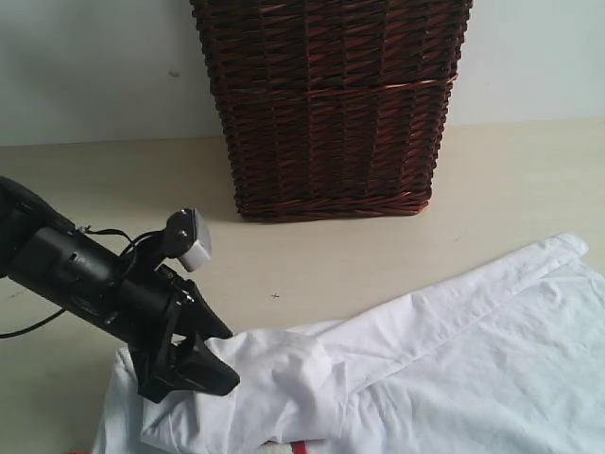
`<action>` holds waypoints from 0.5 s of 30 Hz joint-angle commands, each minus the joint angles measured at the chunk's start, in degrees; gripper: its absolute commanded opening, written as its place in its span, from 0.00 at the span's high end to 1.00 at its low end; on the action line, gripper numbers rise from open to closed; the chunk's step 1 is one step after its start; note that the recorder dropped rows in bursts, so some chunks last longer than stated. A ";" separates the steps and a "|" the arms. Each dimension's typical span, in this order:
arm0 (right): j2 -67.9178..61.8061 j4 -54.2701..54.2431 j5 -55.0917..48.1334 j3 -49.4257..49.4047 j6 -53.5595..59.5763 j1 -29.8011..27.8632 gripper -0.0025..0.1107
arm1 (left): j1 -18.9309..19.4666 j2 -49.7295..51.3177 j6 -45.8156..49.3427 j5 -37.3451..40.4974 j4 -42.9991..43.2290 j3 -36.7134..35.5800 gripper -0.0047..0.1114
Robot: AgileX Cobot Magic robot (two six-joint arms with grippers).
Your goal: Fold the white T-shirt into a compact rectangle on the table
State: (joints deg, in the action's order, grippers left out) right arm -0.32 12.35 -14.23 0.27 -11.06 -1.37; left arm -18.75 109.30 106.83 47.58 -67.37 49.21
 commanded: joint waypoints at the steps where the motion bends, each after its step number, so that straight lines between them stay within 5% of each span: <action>1: 0.32 -0.06 0.26 -0.27 0.45 0.06 0.77 | -1.99 -0.02 -0.13 -0.24 -0.97 0.12 0.67; 5: 0.32 -0.06 0.26 -0.27 0.45 0.06 0.77 | -1.99 -1.86 -0.63 -0.28 -0.32 0.12 0.96; 15: 0.32 -0.06 0.26 -0.27 0.45 0.06 0.77 | -1.99 -3.80 -1.72 22.38 12.93 0.12 0.95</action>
State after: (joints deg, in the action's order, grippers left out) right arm -0.32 12.35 -14.23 0.27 -11.06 -1.37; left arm -20.33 105.89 105.57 63.85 -58.82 49.21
